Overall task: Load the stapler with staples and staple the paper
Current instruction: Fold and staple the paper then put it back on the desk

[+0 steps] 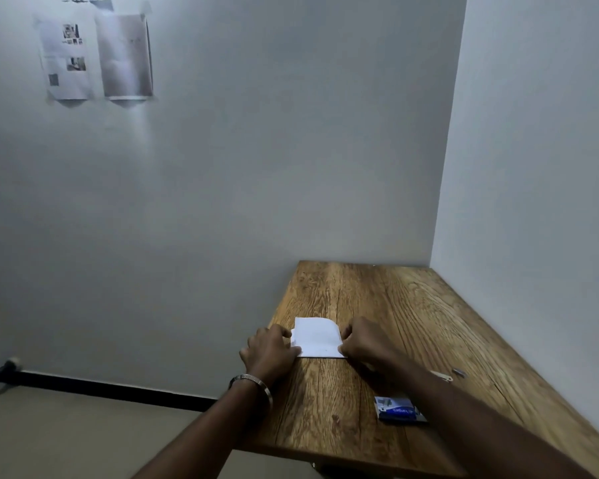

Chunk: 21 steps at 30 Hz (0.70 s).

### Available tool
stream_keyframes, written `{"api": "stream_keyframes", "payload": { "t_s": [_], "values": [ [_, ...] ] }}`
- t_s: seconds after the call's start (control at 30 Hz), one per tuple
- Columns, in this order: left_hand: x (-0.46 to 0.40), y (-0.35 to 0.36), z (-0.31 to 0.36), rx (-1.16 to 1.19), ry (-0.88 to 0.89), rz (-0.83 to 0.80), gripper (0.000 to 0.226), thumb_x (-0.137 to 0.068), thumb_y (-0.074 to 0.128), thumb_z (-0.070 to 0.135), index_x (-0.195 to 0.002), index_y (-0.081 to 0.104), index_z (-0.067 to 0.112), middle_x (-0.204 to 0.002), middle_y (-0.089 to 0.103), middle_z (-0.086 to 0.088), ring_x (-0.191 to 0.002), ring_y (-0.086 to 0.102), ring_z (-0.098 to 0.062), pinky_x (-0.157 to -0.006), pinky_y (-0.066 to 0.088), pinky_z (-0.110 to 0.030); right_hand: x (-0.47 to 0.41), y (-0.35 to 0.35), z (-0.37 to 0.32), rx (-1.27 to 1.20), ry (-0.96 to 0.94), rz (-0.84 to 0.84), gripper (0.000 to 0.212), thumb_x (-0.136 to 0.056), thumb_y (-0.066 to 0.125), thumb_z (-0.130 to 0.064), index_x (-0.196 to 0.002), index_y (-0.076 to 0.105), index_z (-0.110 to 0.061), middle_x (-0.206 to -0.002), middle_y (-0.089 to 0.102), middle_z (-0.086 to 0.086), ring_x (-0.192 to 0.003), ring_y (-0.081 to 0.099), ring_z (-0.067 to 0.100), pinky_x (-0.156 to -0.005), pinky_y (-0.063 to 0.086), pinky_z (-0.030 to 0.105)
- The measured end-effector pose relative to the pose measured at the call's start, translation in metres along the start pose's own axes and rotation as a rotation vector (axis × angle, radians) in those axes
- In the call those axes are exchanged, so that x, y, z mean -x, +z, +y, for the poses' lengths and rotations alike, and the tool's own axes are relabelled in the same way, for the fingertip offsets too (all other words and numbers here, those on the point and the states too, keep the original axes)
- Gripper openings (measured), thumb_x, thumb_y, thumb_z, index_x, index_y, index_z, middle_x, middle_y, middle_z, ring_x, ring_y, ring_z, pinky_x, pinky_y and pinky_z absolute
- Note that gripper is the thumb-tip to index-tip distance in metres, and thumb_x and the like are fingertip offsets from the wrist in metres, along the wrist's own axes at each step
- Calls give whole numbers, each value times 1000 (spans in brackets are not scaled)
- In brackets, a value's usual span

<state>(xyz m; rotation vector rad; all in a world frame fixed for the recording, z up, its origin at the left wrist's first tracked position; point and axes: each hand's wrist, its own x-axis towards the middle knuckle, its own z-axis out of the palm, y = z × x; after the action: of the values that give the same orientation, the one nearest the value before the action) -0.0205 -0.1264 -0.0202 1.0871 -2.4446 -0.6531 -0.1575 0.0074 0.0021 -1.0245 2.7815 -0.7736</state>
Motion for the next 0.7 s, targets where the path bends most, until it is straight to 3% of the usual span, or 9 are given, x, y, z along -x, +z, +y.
{"api": "stream_keyframes", "payload": {
  "t_s": [0.33,0.47,0.7],
  "values": [
    [4,2,-1,-3,18,16,41,-85,65,48,-122,56,34,-130,52,2,-124,46,-22,-102,35,-43,1,-8,-8,45,103,-36,26,-85,76,-20,-105,63,-8,-91,70,5,-83,72,17,-78,62,32],
    [4,2,-2,-4,24,22,41,-85,65,48,-122,55,34,-129,53,1,-122,47,-22,-102,36,-43,0,-6,-6,-21,146,-55,29,-88,73,-18,-111,61,-5,-103,69,8,-93,69,19,-84,59,32],
    [1,3,-3,-6,18,13,44,-85,65,50,-124,54,34,-129,53,1,-122,47,-22,-100,36,-42,2,-12,-10,-221,254,-93,23,-89,71,-11,-106,62,3,-89,75,17,-75,75,22,-67,61,32]
  ]
}}
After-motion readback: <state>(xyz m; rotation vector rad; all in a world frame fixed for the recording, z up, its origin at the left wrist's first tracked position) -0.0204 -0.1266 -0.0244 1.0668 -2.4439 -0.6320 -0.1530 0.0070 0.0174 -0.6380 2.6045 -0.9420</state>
